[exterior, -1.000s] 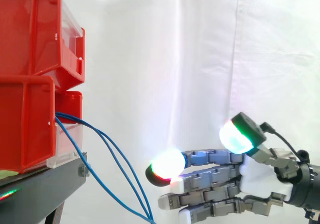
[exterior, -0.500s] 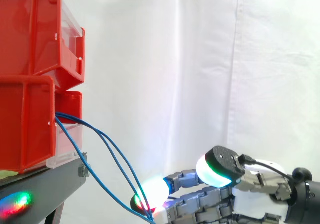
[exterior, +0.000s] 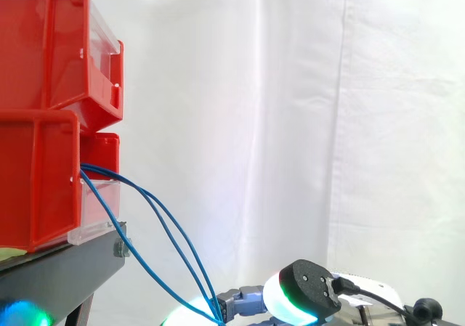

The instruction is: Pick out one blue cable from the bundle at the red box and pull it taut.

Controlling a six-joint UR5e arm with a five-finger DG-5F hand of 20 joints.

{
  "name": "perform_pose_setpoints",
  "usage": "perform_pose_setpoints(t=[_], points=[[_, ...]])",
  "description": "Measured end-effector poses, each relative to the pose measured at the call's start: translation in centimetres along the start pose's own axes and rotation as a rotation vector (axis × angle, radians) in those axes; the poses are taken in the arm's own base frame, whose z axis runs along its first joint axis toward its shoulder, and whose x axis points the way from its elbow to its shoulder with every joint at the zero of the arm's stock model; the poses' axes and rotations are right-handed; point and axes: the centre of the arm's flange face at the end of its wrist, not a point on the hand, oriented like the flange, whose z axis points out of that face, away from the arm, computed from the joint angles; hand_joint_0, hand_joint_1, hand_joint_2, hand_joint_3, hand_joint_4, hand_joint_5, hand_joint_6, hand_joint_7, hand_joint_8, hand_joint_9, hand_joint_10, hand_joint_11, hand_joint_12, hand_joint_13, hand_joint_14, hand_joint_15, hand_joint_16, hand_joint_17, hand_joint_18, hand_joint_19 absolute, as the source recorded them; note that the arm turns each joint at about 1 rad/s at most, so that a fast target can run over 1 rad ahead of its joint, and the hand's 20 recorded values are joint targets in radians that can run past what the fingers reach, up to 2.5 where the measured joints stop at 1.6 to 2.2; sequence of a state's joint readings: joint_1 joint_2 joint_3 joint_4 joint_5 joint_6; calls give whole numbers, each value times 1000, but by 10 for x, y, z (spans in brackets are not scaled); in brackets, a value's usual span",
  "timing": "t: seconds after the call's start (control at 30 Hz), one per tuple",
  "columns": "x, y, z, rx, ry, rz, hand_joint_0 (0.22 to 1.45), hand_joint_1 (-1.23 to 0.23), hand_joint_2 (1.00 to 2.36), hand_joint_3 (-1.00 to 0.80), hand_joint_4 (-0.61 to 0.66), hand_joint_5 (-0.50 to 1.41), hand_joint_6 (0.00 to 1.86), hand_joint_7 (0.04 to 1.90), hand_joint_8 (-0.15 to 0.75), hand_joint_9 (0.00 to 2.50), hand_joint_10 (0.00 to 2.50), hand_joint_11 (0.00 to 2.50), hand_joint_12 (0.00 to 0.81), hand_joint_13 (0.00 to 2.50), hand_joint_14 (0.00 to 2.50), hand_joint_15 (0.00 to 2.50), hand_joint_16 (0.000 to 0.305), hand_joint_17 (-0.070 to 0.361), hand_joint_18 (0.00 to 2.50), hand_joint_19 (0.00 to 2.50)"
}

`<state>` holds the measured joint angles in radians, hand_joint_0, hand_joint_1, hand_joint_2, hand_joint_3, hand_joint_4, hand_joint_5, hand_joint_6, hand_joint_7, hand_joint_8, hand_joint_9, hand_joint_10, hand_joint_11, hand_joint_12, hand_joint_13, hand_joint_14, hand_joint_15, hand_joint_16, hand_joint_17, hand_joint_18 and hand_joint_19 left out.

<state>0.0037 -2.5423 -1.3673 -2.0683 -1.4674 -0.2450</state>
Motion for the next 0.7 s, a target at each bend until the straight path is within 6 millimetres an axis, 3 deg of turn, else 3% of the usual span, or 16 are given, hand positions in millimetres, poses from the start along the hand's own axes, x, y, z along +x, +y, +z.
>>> perform_pose_setpoints(t=[0.7], points=[[18,14,12,-129,62,-39,556,-630,1000,-500,264,-174,502,672,268,734,10,247,403,452,7,159,56,127,426,499]])
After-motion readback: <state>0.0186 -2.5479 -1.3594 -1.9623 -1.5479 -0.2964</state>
